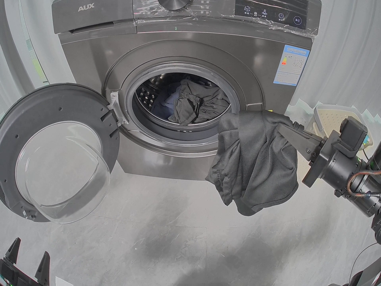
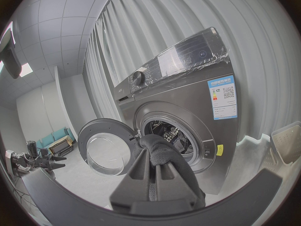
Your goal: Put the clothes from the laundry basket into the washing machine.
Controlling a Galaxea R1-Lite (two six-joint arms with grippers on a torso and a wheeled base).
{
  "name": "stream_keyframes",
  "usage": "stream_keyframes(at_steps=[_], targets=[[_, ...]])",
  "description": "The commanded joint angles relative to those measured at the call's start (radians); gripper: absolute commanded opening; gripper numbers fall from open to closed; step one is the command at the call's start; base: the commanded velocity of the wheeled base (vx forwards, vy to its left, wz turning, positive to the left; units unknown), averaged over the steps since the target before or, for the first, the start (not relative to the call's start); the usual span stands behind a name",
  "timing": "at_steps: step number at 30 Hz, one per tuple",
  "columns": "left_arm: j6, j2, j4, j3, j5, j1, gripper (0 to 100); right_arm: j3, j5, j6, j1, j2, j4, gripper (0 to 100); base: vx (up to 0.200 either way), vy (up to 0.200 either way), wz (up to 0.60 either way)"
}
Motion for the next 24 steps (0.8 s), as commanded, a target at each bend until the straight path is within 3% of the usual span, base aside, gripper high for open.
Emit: stream_keyframes(at_steps=[1, 11, 17, 22, 24], targets=[[-0.001, -0.018, 0.0, 0.015, 0.0, 0.0, 100, 0.0, 0.0, 0.0, 0.0, 0.001, -0.001, 0, 0.0, 0.2, 0.0], [0.001, -0.018, 0.0, 0.015, 0.0, 0.0, 100, 0.0, 0.0, 0.0, -0.003, 0.003, 0.001, 0, 0.0, 0.2, 0.0], [0.013, -0.018, -0.001, 0.015, -0.001, 0.0, 100, -0.003, -0.032, -0.042, -0.005, 0.029, 0.001, 0, 0.0, 0.0, 0.0], [0.044, -0.018, -0.003, 0.018, -0.009, 0.002, 100, -0.054, -0.04, -0.034, 0.034, 0.056, 0.007, 0, 0.0, 0.0, 0.0], [0.041, -0.018, -0.001, 0.016, -0.01, 0.002, 100, -0.082, -0.042, -0.034, 0.035, 0.082, 0.004, 0, 0.0, 0.0, 0.0]])
